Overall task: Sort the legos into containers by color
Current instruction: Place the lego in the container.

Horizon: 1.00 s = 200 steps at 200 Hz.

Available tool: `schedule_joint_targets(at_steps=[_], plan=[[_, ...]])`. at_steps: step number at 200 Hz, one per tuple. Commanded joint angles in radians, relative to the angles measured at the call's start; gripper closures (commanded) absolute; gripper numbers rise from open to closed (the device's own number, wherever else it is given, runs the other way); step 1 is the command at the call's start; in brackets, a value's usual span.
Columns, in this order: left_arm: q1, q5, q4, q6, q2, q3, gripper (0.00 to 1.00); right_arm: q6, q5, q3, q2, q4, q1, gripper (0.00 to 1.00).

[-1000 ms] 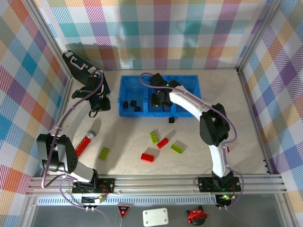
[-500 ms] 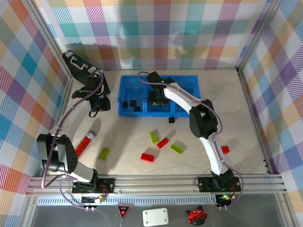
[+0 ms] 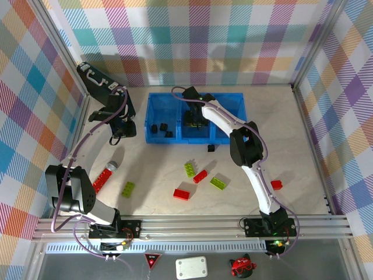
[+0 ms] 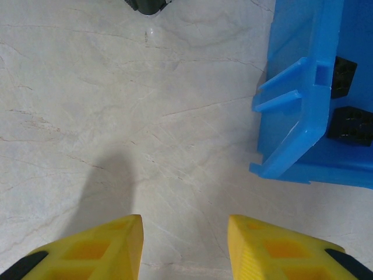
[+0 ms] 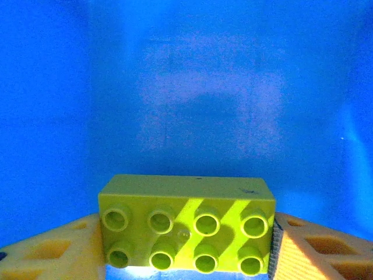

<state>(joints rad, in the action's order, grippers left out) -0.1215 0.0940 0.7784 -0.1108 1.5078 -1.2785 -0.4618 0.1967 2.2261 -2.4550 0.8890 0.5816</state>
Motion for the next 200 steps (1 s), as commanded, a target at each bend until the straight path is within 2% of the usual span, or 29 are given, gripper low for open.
schedule_joint_targets(at_steps=[1, 74, 200], plan=[[0.008, -0.008, -0.004, 0.003, -0.026, 0.014, 0.57, 0.003, -0.015, 0.037, -0.018, 0.028, -0.009, 0.35], [0.010, -0.004, -0.005, 0.003, -0.028, 0.017, 0.57, 0.009, -0.009, 0.038, 0.010, 0.036, -0.011, 0.27], [0.009, -0.008, -0.004, 0.003, -0.029, 0.018, 0.57, 0.029, -0.006, 0.031, 0.207, 0.076, -0.007, 0.29]])
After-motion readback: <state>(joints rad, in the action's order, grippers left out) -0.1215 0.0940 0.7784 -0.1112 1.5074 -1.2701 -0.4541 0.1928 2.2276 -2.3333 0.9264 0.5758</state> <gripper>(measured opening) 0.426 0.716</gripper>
